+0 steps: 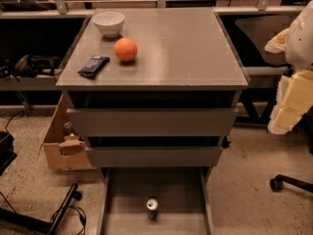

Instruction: Pick redbull can from bottom drawer and place on counter

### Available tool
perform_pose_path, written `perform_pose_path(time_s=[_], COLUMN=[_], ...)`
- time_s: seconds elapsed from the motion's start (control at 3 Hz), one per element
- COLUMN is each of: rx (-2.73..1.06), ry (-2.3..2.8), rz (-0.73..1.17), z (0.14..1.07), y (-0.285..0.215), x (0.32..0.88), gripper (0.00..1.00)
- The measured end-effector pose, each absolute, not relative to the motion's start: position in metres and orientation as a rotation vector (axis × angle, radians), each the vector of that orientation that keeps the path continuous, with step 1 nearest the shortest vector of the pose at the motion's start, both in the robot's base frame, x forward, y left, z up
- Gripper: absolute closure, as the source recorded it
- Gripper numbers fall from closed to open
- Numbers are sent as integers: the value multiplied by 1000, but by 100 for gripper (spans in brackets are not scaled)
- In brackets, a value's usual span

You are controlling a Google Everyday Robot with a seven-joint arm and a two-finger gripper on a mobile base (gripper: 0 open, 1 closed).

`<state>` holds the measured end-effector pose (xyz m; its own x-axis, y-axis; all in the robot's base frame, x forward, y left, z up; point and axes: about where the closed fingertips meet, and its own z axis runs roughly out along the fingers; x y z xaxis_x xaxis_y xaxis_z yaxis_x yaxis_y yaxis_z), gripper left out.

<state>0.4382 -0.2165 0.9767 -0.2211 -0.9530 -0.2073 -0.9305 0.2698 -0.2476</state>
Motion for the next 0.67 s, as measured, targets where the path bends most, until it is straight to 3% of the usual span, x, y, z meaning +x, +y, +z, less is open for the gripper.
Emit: perform_pose_path(time_s=[0.67], rx=[-1675], ry=[2239], rz=[-83], z=[982], y=[-221], x=[438], gripper=[0])
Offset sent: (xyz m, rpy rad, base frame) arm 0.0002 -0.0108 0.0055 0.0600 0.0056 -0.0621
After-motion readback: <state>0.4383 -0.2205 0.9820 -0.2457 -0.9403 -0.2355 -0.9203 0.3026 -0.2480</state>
